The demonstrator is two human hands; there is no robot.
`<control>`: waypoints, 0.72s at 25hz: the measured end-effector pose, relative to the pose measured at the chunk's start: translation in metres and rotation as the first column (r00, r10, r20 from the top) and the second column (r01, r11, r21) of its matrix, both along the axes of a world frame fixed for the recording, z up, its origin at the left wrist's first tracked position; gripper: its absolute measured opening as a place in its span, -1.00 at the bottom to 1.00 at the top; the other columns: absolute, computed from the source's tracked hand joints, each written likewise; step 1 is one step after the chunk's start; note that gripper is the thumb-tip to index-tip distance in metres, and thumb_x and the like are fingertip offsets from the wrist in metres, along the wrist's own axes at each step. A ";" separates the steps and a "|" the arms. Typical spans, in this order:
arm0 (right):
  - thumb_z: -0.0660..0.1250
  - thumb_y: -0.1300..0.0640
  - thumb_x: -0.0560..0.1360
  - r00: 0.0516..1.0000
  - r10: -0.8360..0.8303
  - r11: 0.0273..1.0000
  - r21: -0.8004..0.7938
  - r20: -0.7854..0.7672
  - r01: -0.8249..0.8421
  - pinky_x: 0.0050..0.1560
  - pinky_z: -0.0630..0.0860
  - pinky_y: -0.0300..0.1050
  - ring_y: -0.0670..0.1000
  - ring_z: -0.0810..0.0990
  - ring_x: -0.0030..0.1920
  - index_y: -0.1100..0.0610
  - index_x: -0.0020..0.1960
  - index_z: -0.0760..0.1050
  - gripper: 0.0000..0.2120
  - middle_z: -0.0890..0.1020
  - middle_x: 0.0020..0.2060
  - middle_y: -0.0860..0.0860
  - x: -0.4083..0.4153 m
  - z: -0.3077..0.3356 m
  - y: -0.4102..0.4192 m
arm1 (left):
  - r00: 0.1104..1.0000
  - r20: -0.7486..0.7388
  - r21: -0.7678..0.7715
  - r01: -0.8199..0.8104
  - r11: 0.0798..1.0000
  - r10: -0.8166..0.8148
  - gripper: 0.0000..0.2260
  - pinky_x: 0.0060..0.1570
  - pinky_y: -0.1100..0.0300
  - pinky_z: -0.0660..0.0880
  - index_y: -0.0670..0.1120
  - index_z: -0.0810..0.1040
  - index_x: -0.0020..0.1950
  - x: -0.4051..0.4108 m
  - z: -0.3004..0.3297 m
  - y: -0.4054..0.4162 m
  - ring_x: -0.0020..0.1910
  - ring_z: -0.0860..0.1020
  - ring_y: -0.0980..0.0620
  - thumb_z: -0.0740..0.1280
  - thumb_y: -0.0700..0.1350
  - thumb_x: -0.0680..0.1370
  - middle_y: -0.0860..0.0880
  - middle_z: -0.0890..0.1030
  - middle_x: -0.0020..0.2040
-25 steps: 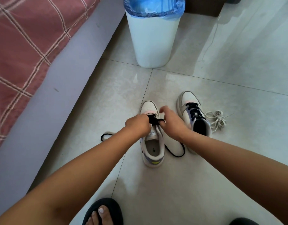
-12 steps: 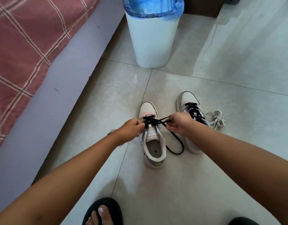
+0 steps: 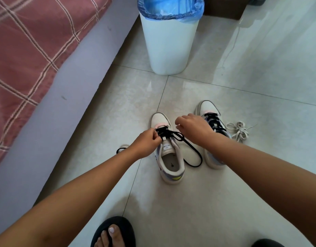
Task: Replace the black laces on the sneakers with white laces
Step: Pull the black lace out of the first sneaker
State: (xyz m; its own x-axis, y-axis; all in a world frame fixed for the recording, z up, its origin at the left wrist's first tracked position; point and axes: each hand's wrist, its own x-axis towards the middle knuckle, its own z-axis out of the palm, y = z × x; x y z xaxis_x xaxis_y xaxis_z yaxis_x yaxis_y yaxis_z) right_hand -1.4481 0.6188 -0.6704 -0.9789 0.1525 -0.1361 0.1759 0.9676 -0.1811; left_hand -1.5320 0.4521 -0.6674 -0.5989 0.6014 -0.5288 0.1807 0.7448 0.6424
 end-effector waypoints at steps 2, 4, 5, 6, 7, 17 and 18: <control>0.23 0.05 0.57 0.997 -0.006 0.983 -0.182 0.075 0.019 0.06 0.40 -0.03 0.10 0.45 0.18 0.10 0.27 0.44 -0.70 0.59 0.11 0.03 -0.003 0.003 0.003 | 1.000 0.005 0.003 -0.007 1.000 0.007 -0.88 -0.20 0.15 0.34 -0.08 0.36 -0.15 0.000 -0.002 -0.001 -0.21 0.41 -0.01 0.22 -0.11 0.57 -0.07 0.50 -0.17; 0.22 0.08 0.57 0.991 0.061 0.984 -0.176 0.118 -0.040 0.04 0.40 -0.03 0.12 0.45 0.15 0.15 0.16 0.50 -0.76 0.60 0.06 0.06 -0.004 0.001 -0.006 | 1.000 -0.004 -0.002 0.002 1.000 -0.002 -0.88 -0.19 0.14 0.35 -0.08 0.35 -0.15 0.000 -0.003 -0.001 -0.20 0.42 -0.02 0.22 -0.11 0.57 -0.08 0.51 -0.16; 0.20 0.09 0.58 0.988 0.078 0.989 -0.139 0.131 -0.059 0.02 0.39 -0.02 0.14 0.45 0.13 0.18 0.12 0.51 -0.78 0.60 0.04 0.09 -0.005 -0.003 -0.008 | 1.000 -0.011 -0.003 0.009 1.000 -0.009 -0.88 -0.19 0.14 0.35 -0.08 0.35 -0.15 0.000 -0.003 0.000 -0.19 0.43 -0.02 0.21 -0.11 0.57 -0.09 0.52 -0.15; 0.17 0.11 0.58 0.989 0.072 0.993 -0.103 0.132 -0.058 0.00 0.38 -0.02 0.14 0.45 0.13 0.21 0.10 0.50 -0.78 0.59 0.03 0.11 -0.005 -0.005 -0.009 | 1.000 -0.015 -0.004 0.017 1.000 -0.017 -0.88 -0.18 0.14 0.35 -0.08 0.35 -0.14 0.000 -0.002 -0.001 -0.19 0.43 -0.02 0.21 -0.12 0.58 -0.10 0.52 -0.14; 0.15 0.12 0.59 0.991 0.068 0.995 -0.075 0.116 -0.059 -0.01 0.39 -0.01 0.15 0.45 0.12 0.23 0.09 0.49 -0.77 0.58 0.04 0.13 -0.005 -0.007 -0.009 | 1.000 -0.015 -0.003 0.025 1.000 -0.025 -0.88 -0.18 0.14 0.35 -0.08 0.35 -0.14 -0.001 -0.002 -0.001 -0.19 0.42 -0.02 0.21 -0.12 0.58 -0.10 0.51 -0.14; 0.44 0.28 0.35 0.985 0.174 0.982 0.076 0.004 -0.174 -0.35 0.42 -0.02 0.18 0.57 -0.20 0.24 -0.14 0.51 -0.86 0.61 -0.26 0.13 -0.002 -0.004 -0.003 | 0.997 0.001 0.000 0.082 0.997 -0.082 -0.82 -0.25 0.16 0.29 -0.05 0.29 -0.21 -0.001 0.000 -0.002 -0.27 0.34 0.02 0.19 -0.14 0.58 -0.03 0.42 -0.24; 0.35 0.28 0.42 0.995 0.096 0.992 0.087 -0.009 -0.095 -0.25 0.40 0.00 0.18 0.55 -0.09 0.25 -0.03 0.49 -0.86 0.61 -0.15 0.16 -0.003 0.000 0.005 | 0.995 0.005 -0.005 0.097 0.995 -0.097 -0.81 -0.25 0.16 0.29 -0.04 0.27 -0.22 -0.002 0.000 -0.002 -0.27 0.33 0.02 0.19 -0.14 0.58 -0.03 0.41 -0.24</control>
State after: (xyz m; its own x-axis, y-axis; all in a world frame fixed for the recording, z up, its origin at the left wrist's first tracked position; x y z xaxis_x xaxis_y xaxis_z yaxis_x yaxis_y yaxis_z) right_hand -1.4513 0.6236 -0.6701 -0.9912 0.0684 -0.1133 0.0796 0.9920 -0.0977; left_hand -1.5339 0.4499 -0.6676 -0.5358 0.6537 -0.5344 0.2491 0.7271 0.6397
